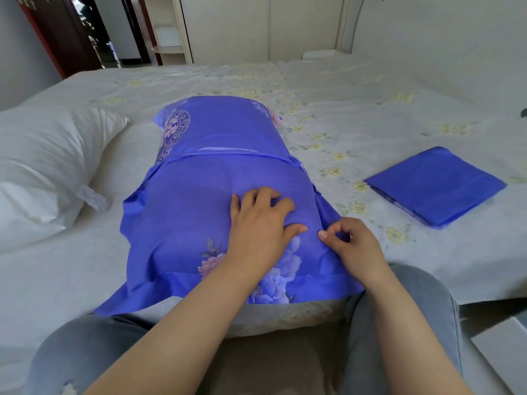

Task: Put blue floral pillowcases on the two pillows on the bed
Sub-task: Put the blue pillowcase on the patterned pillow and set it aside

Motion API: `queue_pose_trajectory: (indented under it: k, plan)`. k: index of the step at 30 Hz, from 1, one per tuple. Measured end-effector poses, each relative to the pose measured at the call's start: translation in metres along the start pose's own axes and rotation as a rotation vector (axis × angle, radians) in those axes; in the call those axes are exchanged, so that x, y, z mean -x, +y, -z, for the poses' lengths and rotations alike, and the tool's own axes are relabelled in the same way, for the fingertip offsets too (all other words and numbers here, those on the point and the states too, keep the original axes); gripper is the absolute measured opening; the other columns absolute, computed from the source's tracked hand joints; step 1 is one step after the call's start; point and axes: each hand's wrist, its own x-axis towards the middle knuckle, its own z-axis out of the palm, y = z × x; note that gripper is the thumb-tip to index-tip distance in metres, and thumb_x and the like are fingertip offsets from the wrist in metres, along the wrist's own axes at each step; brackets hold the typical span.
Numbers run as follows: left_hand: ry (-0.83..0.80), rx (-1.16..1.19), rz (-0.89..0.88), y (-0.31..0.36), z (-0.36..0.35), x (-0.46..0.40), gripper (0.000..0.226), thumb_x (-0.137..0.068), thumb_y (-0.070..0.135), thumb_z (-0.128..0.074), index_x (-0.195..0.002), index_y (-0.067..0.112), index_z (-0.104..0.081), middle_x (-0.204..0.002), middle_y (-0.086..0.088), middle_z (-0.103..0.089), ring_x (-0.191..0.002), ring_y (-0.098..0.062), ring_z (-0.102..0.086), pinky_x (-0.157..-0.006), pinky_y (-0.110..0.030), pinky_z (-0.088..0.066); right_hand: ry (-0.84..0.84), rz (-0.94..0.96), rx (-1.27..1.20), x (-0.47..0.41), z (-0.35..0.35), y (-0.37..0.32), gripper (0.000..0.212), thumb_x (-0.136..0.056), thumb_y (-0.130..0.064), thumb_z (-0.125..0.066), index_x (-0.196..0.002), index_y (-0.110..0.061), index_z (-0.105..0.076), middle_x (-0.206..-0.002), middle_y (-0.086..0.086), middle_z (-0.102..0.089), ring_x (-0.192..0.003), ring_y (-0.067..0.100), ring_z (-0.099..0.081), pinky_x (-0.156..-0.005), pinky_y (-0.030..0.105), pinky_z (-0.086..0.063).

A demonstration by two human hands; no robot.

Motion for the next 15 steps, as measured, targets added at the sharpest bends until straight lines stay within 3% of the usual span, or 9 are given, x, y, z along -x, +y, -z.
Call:
queue_pose_trajectory:
  k: [3,6,8,10,12,15]
  plan:
    - [0.043,0.018,0.019,0.003,-0.002,-0.002,0.028,-0.078,0.051,-0.065,-0.089,0.025,-0.070,-0.096,0.001,-0.059,-0.098,-0.028,-0.054,-0.101,-0.058,-0.031,0.144,0.044,0.159,0.006,0.000,-0.005,0.015,-0.087,-0.026,-0.066,-0.075,-0.019,-0.060,-0.112,-0.003,-0.042,-0.106,0.011,-0.039,-0.086,0.017,-0.029]
    - [0.031,-0.095,-0.010,0.006,-0.001,-0.004,0.046,-0.081,0.061,-0.041,-0.074,0.025,-0.068,-0.072,0.003,-0.063,-0.073,-0.024,-0.061,-0.085,-0.044,-0.042,0.168,0.033,0.360,0.011,-0.002,-0.018,0.019,-0.095,-0.030,-0.052,-0.085,-0.013,-0.052,-0.094,0.003,-0.047,-0.089,0.022,-0.046,-0.075,0.029,-0.035]
    - [-0.002,-0.123,-0.043,0.007,0.000,-0.007,0.057,-0.080,0.065,-0.030,-0.075,0.022,-0.067,-0.067,0.002,-0.065,-0.067,-0.024,-0.062,-0.071,-0.034,-0.041,0.124,-0.004,0.378,0.009,-0.004,-0.026,0.023,-0.098,-0.030,-0.045,-0.086,-0.010,-0.046,-0.080,0.005,-0.052,-0.074,0.026,-0.047,-0.063,0.032,-0.033]
    - [-0.049,-0.142,-0.073,0.007,0.003,-0.008,0.053,-0.081,0.066,-0.038,-0.086,0.021,-0.066,-0.076,-0.001,-0.068,-0.076,-0.026,-0.063,-0.070,-0.033,-0.038,0.125,-0.007,0.270,0.004,-0.003,-0.033,0.023,-0.098,-0.028,-0.044,-0.084,-0.010,-0.045,-0.071,0.001,-0.050,-0.067,0.023,-0.045,-0.058,0.031,-0.031]
    - [-0.046,-0.136,-0.097,0.004,0.002,-0.009,0.043,-0.085,0.059,-0.049,-0.095,0.020,-0.064,-0.087,-0.003,-0.068,-0.085,-0.027,-0.062,-0.072,-0.033,-0.036,0.142,0.023,0.150,-0.003,-0.002,-0.038,0.025,-0.097,-0.025,-0.048,-0.076,-0.013,-0.044,-0.066,-0.002,-0.048,-0.061,0.014,-0.044,-0.051,0.016,-0.032]
    - [-0.012,-0.091,-0.079,-0.001,0.002,-0.009,0.024,-0.087,0.045,-0.057,-0.090,0.021,-0.064,-0.086,-0.002,-0.066,-0.083,-0.028,-0.062,-0.068,-0.032,-0.033,0.095,0.009,0.062,-0.007,-0.005,-0.036,0.024,-0.092,-0.027,-0.057,-0.074,-0.014,-0.048,-0.066,0.000,-0.054,-0.061,0.015,-0.048,-0.052,0.012,-0.034]
